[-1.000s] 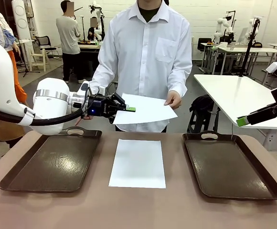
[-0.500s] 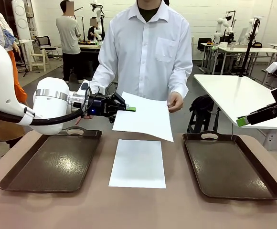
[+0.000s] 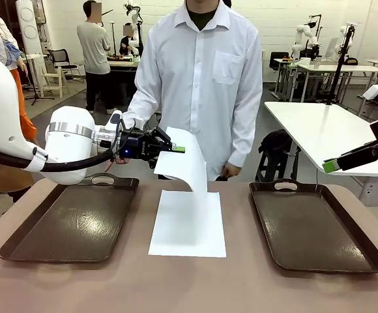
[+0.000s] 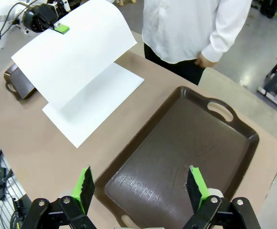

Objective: Sort the A4 documents.
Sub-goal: Place the A4 Paper in the designated Handle tray.

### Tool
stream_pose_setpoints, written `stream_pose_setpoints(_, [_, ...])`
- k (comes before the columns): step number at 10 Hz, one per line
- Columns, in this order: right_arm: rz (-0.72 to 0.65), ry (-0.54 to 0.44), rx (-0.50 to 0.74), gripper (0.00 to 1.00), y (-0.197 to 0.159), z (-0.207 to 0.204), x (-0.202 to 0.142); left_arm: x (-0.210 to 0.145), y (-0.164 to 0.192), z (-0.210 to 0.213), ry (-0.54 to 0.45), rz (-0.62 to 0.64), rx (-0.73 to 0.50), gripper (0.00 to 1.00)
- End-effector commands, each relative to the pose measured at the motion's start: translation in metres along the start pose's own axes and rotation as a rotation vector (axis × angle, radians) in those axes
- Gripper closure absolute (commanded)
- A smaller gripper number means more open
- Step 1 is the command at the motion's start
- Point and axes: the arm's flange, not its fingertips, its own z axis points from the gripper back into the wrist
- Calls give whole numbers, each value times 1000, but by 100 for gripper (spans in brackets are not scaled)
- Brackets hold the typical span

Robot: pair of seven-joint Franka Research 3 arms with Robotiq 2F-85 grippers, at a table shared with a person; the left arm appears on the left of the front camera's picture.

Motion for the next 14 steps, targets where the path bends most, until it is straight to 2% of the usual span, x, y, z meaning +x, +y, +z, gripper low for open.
stream_pose_setpoints(1, [-1, 1, 2, 0, 0, 0, 0, 0, 0, 0, -4, 6, 0, 100])
stream_pose_setpoints(7, [-1, 1, 2, 0, 0, 0, 0, 0, 0, 0, 0, 0, 0, 99])
stream_pose_setpoints(8, [-1, 1, 2, 0, 0, 0, 0, -3, -8, 8, 49, -84, 32, 99])
stream_pose_setpoints(9, [-1, 1, 2, 0, 0, 0, 0, -8, -21, 23, 54, -156, 91, 99])
stream_pose_setpoints(11, [-1, 1, 2, 0, 0, 0, 0, -22, -45, 67, 51, -224, 191, 99])
stream_pose_setpoints(14, [-1, 1, 2, 0, 0, 0, 0, -35, -54, 134, 87, -167, 395, 99])
